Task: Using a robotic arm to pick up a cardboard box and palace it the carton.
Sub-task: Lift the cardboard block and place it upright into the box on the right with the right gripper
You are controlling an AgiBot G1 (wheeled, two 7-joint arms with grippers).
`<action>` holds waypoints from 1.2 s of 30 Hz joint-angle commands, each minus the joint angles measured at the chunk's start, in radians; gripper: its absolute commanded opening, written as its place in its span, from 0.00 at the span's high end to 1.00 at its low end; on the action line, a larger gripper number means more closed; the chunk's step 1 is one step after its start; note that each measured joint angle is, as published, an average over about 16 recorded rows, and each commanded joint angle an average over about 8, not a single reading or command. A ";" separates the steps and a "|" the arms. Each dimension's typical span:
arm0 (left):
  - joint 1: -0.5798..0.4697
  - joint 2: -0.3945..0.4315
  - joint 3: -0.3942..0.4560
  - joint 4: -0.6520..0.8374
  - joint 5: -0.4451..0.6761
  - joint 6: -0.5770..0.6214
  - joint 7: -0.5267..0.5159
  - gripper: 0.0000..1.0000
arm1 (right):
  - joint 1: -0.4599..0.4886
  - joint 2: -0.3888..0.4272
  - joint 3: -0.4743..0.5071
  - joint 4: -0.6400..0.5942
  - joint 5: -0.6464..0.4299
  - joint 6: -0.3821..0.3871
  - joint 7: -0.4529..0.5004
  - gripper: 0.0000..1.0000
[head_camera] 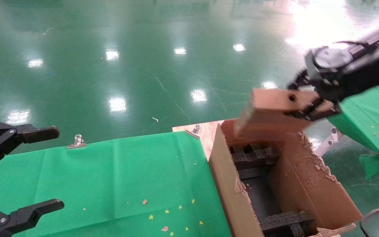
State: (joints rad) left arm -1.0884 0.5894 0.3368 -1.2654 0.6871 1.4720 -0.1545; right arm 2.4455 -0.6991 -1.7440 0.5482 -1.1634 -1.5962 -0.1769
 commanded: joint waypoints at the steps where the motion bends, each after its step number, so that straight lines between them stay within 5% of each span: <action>1: 0.000 0.000 0.000 0.000 0.000 0.000 0.000 0.00 | 0.012 0.022 -0.038 -0.001 -0.010 0.000 0.006 1.00; 14: 0.000 0.000 0.000 0.000 0.000 0.000 0.000 0.00 | -0.126 0.076 -0.171 -0.141 0.123 0.018 0.120 1.00; 24: 0.000 0.000 0.000 0.000 0.000 0.000 0.000 0.00 | -0.244 0.087 -0.165 -0.316 0.198 0.078 0.264 1.00; 36: 0.000 0.000 0.001 0.000 0.000 0.000 0.000 0.00 | -0.361 0.122 -0.138 -0.389 0.269 0.163 0.472 1.00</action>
State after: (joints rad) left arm -1.0885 0.5891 0.3374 -1.2654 0.6866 1.4718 -0.1542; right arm 2.0879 -0.5787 -1.8832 0.1650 -0.8968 -1.4352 0.2829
